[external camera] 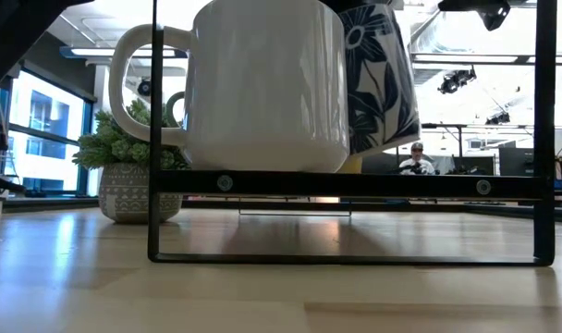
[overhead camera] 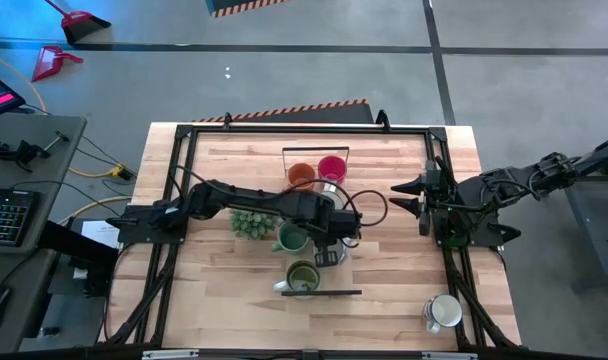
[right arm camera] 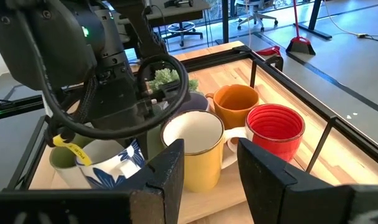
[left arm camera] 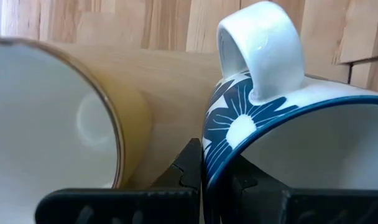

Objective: Place coffee mugs
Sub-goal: Put the left blue mug on the shelf

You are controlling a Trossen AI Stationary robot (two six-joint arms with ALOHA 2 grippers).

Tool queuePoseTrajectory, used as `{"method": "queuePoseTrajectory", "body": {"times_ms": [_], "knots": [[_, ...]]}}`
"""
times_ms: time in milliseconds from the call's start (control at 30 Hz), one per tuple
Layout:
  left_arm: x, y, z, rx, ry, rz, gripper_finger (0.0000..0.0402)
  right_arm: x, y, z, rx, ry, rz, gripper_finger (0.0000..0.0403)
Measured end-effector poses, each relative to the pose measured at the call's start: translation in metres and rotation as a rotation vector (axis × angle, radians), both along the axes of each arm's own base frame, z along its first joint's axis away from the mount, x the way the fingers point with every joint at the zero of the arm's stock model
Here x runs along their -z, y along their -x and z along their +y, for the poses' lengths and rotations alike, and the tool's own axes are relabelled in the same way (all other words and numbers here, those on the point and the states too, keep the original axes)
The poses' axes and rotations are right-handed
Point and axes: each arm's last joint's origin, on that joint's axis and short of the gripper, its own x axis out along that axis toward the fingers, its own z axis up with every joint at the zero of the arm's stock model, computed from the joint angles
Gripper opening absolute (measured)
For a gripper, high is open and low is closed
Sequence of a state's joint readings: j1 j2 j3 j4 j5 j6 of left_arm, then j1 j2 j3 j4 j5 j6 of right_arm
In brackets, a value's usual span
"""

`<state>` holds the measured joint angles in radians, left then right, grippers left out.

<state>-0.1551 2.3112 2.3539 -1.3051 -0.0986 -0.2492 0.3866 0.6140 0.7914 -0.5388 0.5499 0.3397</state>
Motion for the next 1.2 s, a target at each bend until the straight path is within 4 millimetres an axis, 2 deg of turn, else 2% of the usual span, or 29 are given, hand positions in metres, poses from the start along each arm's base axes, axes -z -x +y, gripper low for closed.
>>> {"method": "queuePoseTrajectory", "body": {"times_ms": [633, 967, 1200], "knots": [[0.006, 0.004, 0.004, 0.01, -0.012, 0.06, 0.0008, 0.0, 0.0, 0.0, 0.0, 0.0, 0.0, 0.0129], [0.005, 0.001, 0.003, 0.018, -0.016, 0.028, 0.0008, 0.0, 0.0, 0.0, -0.001, 0.0, 0.0, 0.0129], [0.019, -0.004, 0.001, 0.033, 0.002, 0.06, 0.0008, 0.0, 0.0, 0.0, -0.004, -0.001, 0.0, 0.0129]]}}
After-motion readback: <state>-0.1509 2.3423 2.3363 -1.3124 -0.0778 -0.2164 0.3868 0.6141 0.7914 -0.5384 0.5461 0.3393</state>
